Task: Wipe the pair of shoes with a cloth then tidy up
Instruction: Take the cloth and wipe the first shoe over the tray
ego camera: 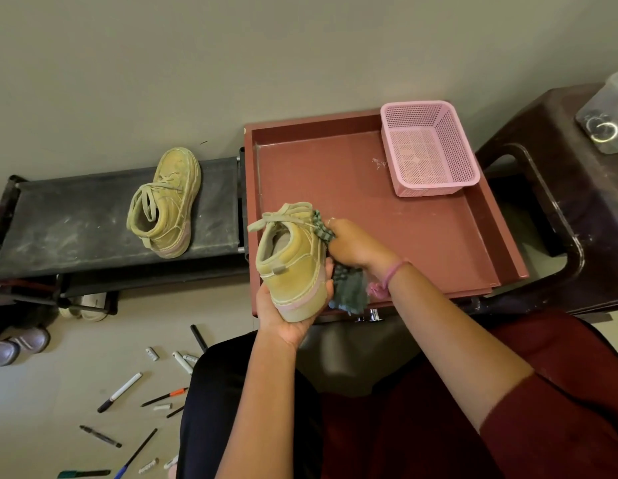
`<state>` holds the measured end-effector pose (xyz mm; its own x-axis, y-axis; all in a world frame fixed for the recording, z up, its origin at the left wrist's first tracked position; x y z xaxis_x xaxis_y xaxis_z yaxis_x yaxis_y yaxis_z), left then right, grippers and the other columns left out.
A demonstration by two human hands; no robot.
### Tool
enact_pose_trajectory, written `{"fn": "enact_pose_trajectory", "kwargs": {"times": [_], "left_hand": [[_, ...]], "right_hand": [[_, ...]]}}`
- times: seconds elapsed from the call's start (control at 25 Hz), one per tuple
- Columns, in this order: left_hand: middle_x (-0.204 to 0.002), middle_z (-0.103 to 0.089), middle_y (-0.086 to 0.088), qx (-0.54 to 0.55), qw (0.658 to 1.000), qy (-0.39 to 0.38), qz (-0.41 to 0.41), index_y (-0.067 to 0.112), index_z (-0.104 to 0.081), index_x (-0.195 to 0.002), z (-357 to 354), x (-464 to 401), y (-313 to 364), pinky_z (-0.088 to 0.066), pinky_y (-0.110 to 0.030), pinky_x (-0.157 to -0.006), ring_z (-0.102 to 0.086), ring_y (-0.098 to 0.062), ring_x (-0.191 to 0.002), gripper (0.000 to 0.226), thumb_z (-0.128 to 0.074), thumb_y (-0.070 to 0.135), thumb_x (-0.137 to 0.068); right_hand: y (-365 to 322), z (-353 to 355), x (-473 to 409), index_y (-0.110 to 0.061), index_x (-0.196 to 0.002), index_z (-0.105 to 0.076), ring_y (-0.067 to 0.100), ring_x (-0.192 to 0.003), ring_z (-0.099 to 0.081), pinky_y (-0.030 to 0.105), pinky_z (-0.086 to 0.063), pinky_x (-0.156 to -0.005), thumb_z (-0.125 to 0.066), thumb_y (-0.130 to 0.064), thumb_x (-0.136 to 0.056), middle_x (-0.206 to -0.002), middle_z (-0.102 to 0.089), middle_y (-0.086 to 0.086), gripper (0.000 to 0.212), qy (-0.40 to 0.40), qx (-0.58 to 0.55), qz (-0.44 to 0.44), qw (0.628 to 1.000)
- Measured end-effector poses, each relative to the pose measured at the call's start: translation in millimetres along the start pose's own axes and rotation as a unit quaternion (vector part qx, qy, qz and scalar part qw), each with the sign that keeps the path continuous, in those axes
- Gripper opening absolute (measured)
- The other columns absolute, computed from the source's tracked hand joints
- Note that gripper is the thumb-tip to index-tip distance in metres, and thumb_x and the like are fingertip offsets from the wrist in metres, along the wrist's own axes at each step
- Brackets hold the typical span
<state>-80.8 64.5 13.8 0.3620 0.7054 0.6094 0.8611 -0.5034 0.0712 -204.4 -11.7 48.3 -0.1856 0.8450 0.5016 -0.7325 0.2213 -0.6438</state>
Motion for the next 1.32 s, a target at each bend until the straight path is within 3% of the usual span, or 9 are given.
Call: {"fn": "enact_pose_trajectory", "kwargs": {"times": [0.12,0.32,0.44,0.6,0.68,0.8,0.92,1.08,1.32], "left_hand": [[-0.111,-0.066,-0.018,-0.017,1.000,0.008,-0.010,0.002,-0.077,-0.089,-1,-1,1,-0.057,-0.041,-0.069,-0.061,-0.034,-0.099,0.050,-0.053,0.036,-0.063],[-0.124,-0.061,-0.018,-0.016,0.999,-0.031,0.008,0.003,-0.072,-0.105,-5,0,0,-0.057,-0.042,-0.073,-0.058,-0.034,-0.109,0.071,-0.080,0.028,-0.039],[-0.122,-0.063,-0.017,-0.006,0.999,-0.034,0.015,0.003,-0.071,-0.107,-3,-2,1,-0.056,-0.043,-0.074,-0.057,-0.033,-0.110,0.086,-0.094,0.024,-0.027],[-0.100,-0.069,-0.016,-0.018,0.999,0.028,-0.019,0.008,-0.066,-0.104,-8,3,-1,-0.057,-0.045,-0.068,-0.063,-0.031,-0.091,0.055,-0.062,0.039,-0.058],[-0.089,-0.072,-0.016,-0.023,0.997,0.062,-0.041,0.009,-0.066,-0.098,-6,2,0,-0.058,-0.046,-0.063,-0.064,-0.031,-0.086,0.046,-0.054,0.039,-0.066],[-0.079,-0.073,-0.015,-0.042,0.991,0.112,-0.065,0.011,-0.065,-0.099,4,-3,3,-0.060,-0.044,-0.056,-0.070,-0.032,-0.071,0.039,-0.044,0.044,-0.093],[-0.079,-0.074,-0.014,-0.055,0.988,0.127,-0.071,0.013,-0.063,-0.104,10,-6,6,-0.058,-0.043,-0.053,-0.072,-0.031,-0.065,0.045,-0.041,0.051,-0.096],[-0.086,-0.074,-0.016,-0.055,0.991,0.106,-0.058,0.010,-0.066,-0.107,8,-4,7,-0.059,-0.041,-0.054,-0.073,-0.031,-0.070,0.047,-0.040,0.048,-0.097],[-0.103,-0.071,-0.015,-0.051,0.992,0.079,-0.089,0.007,-0.064,-0.114,9,-3,11,-0.057,-0.044,-0.077,-0.072,-0.028,-0.083,0.046,-0.040,0.043,-0.100]], "right_hand": [[6,-3,19,-0.001,-0.105,-0.060,0.021,-0.087,-0.059,0.026,-0.044,-0.072,-0.041,0.010,-0.085,-0.098,-0.065,0.010,0.029,-0.027,-0.006,0.007,1.000],[4,3,9,-0.001,-0.120,-0.057,0.024,-0.101,-0.060,0.027,-0.045,-0.081,-0.036,0.013,-0.085,-0.112,-0.065,0.015,0.044,0.009,-0.034,0.007,0.999],[-1,-1,2,0.001,-0.112,-0.061,0.031,-0.105,-0.059,0.030,-0.046,-0.081,-0.037,0.013,-0.082,-0.110,-0.064,0.017,0.040,0.035,-0.020,0.009,0.999],[-3,-8,14,-0.009,-0.079,-0.050,0.030,-0.086,-0.056,0.025,-0.037,-0.058,-0.038,0.009,-0.081,-0.083,-0.060,0.009,0.021,0.021,0.020,-0.001,1.000],[-3,-11,26,-0.003,-0.090,-0.051,0.034,-0.090,-0.057,0.028,-0.037,-0.063,-0.039,0.006,-0.081,-0.094,-0.062,0.016,0.018,0.012,0.043,0.012,0.999],[-9,-14,48,-0.003,-0.124,-0.049,0.039,-0.112,-0.051,0.034,-0.042,-0.082,-0.038,0.004,-0.085,-0.120,-0.057,0.018,0.041,-0.001,0.061,0.050,0.997],[-16,-23,70,-0.008,-0.150,-0.015,0.024,-0.143,-0.021,0.031,-0.017,-0.115,-0.035,0.007,-0.088,-0.157,-0.019,0.006,0.067,0.015,0.101,0.095,0.990],[-17,-42,99,-0.015,-0.151,0.003,0.011,-0.146,0.003,0.023,0.007,-0.113,-0.038,0.010,-0.088,-0.159,0.005,-0.001,0.079,0.063,0.107,0.124,0.984],[-21,-50,106,-0.015,-0.150,0.006,0.004,-0.140,0.014,0.019,0.010,-0.113,-0.039,0.009,-0.087,-0.159,0.010,0.000,0.081,0.058,0.155,0.175,0.971]]}}
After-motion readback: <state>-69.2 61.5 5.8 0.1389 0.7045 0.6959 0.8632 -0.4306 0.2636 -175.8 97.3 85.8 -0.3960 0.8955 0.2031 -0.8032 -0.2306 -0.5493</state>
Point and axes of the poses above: each hand's wrist, its own x-axis away from the middle knuckle, its own z-axis out of the back of the hand, y = z × x, the point moved 1 cm from there along -x, towards the middle knuckle
